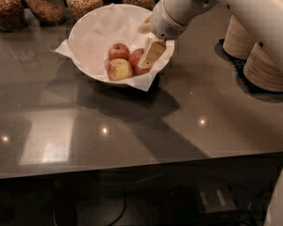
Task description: Pick apple from white bowl
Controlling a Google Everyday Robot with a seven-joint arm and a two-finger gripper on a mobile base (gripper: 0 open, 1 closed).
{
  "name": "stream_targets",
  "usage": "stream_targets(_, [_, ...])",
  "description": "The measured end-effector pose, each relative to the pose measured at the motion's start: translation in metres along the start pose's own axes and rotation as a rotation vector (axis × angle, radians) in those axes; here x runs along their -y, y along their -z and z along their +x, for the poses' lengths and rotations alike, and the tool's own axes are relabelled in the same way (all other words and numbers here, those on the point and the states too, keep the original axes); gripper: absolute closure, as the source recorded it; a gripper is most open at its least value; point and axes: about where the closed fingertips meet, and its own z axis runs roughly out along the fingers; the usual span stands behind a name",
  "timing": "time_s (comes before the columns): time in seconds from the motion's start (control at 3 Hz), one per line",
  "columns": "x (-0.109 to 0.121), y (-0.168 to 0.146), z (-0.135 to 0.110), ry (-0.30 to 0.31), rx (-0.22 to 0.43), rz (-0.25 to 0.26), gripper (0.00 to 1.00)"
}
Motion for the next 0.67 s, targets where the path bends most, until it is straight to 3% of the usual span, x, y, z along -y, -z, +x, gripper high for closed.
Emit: stream_targets(0.67, [-0.0049,-0.0156,0.0121,-0.028,-0.013,-0.027,0.30])
